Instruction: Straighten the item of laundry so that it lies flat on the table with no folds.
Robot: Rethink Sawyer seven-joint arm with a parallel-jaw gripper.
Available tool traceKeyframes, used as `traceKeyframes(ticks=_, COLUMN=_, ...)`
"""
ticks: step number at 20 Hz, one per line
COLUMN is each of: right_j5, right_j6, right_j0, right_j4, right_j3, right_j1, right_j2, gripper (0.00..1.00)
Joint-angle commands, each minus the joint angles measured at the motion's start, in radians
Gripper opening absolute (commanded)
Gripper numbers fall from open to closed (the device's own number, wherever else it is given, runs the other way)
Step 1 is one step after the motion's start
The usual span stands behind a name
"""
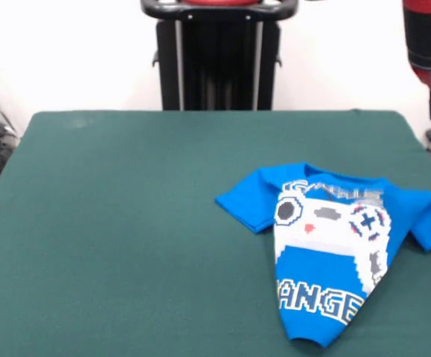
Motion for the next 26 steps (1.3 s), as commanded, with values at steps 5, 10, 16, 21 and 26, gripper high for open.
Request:
traceKeyframes(ticks=5, right_j5=0.414, right_j6=-0.03, right_j0=-0.02, right_j4=-0.028, right_j3=-0.129, right_j1=-0.081, right_j2=0.012, gripper=1.0)
traceKeyframes(ticks=10, right_j5=0.539, right_j6=0.09, right_j0=0.117, right_j4=-0.273, right_j3=-0.387, right_j1=-0.041, right_j2=-0.197, gripper=1.0)
traceKeyframes(ticks=16, right_j5=0.528, right_j6=0.158, right_j0=0.188, right_j4=-0.522, right_j3=-0.539, right_j1=0.1, right_j2=-0.356, gripper=1.0)
traceKeyframes(ticks=21, right_j5=0.42, right_j6=0.166, right_j0=0.184, right_j4=-0.568, right_j3=-0.517, right_j1=0.157, right_j2=-0.388, gripper=1.0)
traceKeyframes(ticks=26, right_j5=0.314, right_j6=0.158, right_j0=0.172, right_j4=-0.578, right_j3=-0.503, right_j1=0.206, right_j2=-0.401, gripper=1.0)
